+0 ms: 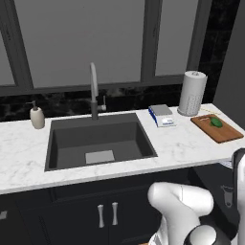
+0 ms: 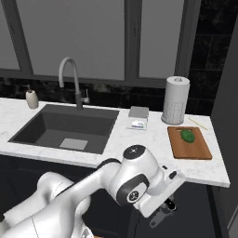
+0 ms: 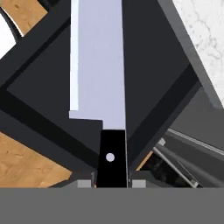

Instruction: Place the appropriate cutting tool for cutting the broccoli skin on the cutting board.

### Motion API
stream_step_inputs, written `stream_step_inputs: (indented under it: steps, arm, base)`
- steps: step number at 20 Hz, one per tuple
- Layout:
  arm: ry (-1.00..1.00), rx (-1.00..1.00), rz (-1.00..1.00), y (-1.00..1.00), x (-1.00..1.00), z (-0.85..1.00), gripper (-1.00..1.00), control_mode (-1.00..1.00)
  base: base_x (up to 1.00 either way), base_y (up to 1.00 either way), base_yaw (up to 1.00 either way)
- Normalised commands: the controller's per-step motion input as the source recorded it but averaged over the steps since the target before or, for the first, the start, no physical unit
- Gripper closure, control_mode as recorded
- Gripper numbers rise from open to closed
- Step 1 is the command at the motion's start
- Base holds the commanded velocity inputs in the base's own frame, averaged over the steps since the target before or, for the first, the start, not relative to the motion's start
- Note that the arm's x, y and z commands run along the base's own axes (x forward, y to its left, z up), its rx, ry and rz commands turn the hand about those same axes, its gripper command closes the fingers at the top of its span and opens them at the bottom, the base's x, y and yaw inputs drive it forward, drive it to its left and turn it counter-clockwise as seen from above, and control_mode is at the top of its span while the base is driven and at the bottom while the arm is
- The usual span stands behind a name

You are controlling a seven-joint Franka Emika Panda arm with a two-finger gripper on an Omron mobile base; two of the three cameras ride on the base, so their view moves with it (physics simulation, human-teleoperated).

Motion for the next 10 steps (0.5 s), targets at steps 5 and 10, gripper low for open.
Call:
stream_step_inputs:
  steps: [5, 10]
  arm:
    - [-0.01, 0.19, 0.12, 0.12, 0.94, 0.66, 1.0, -1.0]
    - [0.02, 0.11, 0.02, -0.01, 0.96, 0.36, 1.0, -1.0]
  base:
    - [0.0, 0.0, 0.0]
    - [0.0, 0.0, 0.0]
